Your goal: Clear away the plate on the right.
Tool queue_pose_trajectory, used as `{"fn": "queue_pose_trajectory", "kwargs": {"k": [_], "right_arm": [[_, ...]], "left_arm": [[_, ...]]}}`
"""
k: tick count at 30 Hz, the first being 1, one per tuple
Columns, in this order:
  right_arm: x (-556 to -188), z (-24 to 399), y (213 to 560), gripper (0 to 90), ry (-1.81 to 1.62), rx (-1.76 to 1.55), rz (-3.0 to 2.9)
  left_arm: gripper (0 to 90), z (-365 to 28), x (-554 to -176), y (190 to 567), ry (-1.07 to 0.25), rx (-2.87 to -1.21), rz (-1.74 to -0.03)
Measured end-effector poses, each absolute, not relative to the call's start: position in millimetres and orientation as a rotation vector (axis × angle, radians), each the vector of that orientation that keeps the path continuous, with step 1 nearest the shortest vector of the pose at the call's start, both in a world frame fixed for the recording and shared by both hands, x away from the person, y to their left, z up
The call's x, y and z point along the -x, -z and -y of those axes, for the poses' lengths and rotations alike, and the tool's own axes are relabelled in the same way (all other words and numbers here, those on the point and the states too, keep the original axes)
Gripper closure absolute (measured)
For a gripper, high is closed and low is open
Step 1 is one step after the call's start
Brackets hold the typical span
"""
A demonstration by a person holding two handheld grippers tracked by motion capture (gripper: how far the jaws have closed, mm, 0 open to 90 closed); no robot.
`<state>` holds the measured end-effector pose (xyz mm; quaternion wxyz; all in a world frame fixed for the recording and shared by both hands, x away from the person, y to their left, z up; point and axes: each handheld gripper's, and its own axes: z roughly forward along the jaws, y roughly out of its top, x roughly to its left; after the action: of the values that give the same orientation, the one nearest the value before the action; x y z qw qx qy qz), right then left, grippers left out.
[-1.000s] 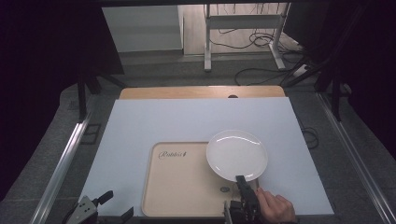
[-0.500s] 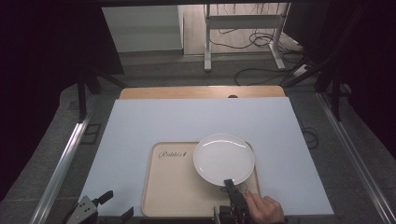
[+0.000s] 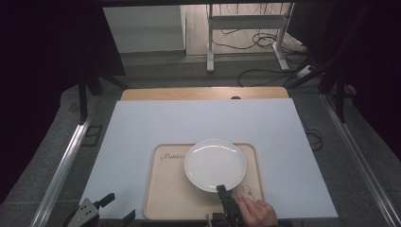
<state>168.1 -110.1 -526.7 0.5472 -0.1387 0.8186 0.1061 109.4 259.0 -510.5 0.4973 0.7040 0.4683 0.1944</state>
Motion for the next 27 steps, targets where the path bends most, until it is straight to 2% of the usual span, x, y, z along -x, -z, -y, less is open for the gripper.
{"fn": "queue_pose_trajectory", "kwargs": {"k": [27], "right_arm": [[-170.1, 88.0, 545.9, 85.3, -0.243, 0.376, -2.016]], "left_arm": [[4.7, -258.8, -109.1, 510.3, -0.475, -1.706, -1.128]]}}
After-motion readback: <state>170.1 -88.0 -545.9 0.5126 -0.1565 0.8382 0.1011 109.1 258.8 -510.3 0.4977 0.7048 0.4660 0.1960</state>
